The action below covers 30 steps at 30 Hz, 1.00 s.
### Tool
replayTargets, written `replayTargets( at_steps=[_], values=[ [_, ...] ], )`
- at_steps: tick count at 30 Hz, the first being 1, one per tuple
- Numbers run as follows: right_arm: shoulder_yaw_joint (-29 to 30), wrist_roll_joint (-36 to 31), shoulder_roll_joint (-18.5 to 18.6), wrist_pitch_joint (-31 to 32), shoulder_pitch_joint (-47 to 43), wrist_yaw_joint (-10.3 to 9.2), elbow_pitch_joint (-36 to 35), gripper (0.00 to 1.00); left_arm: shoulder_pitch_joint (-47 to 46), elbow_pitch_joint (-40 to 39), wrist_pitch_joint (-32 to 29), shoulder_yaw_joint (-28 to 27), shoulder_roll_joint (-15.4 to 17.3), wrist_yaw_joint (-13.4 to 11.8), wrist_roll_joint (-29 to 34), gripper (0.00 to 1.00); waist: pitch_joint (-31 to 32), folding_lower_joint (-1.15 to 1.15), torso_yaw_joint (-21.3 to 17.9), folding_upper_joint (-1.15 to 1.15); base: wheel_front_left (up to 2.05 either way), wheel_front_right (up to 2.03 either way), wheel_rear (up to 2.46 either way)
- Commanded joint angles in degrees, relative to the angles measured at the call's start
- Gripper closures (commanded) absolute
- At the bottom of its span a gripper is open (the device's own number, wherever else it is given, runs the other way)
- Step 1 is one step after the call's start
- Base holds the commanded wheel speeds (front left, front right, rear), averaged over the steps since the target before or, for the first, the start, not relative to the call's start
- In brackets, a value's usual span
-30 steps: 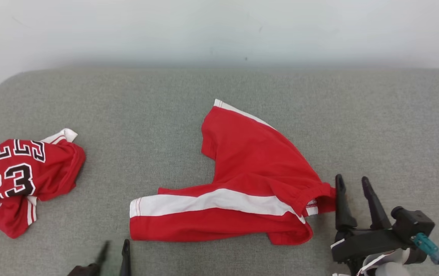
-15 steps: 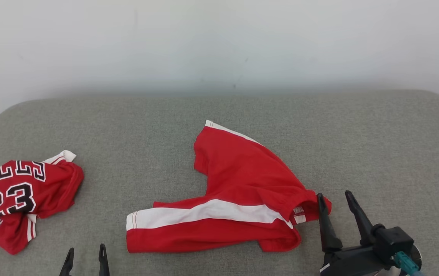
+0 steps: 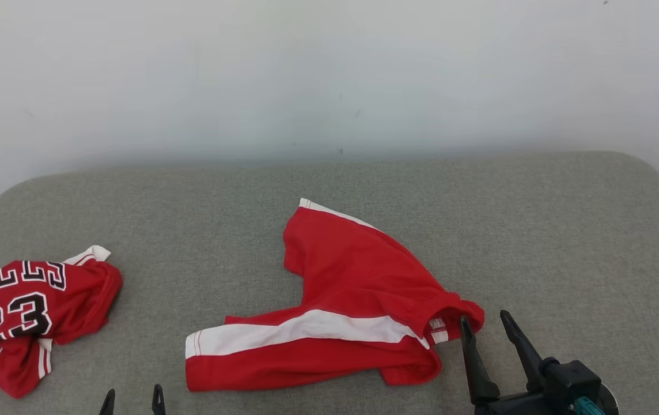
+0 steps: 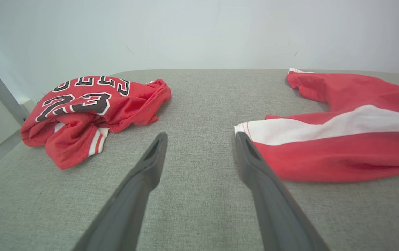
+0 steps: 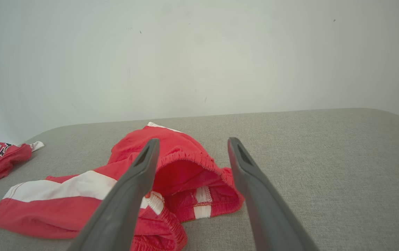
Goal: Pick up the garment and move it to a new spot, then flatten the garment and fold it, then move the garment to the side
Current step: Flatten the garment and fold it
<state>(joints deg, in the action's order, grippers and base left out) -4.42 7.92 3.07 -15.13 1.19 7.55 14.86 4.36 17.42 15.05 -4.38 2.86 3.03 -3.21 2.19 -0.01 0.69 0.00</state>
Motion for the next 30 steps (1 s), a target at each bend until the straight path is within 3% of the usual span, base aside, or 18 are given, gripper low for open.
replayTargets(
  at_steps=[1, 11, 28, 30],
  values=[
    [-0.16, 0.16, -0.13, -0.01, -0.19, -0.13, 0.07, 0.0, 0.34, -0.13, 0.19, 0.09, 0.07, -0.04, -0.32, 0.0, -0.03, 0.01, -0.11, 0.0, 0.0, 0.0, 0.0],
    [-0.17, -0.98, -0.18, -0.01, -0.53, -0.13, 0.02, 0.0, -0.14, -0.2, 0.19, 0.96, 0.07, -0.19, -0.78, 0.0, -0.71, 0.01, -0.52, 0.0, 0.0, 0.0, 0.0],
    [-7.8, -1.65, 2.95, -0.01, 1.84, -0.13, 4.71, 0.0, -1.99, 1.07, 0.19, 3.8, 0.06, -0.06, -3.33, 0.0, -4.54, 0.01, 0.34, 0.0, 0.0, 0.0, 0.0],
    [-8.51, -1.76, 3.08, -0.01, 2.67, -0.13, 5.23, 0.04, -2.65, 1.1, 0.19, 4.12, 0.06, -0.08, -3.86, 0.0, -5.49, 0.01, 0.64, 0.0, 0.0, 0.0, 0.0]
  ],
)
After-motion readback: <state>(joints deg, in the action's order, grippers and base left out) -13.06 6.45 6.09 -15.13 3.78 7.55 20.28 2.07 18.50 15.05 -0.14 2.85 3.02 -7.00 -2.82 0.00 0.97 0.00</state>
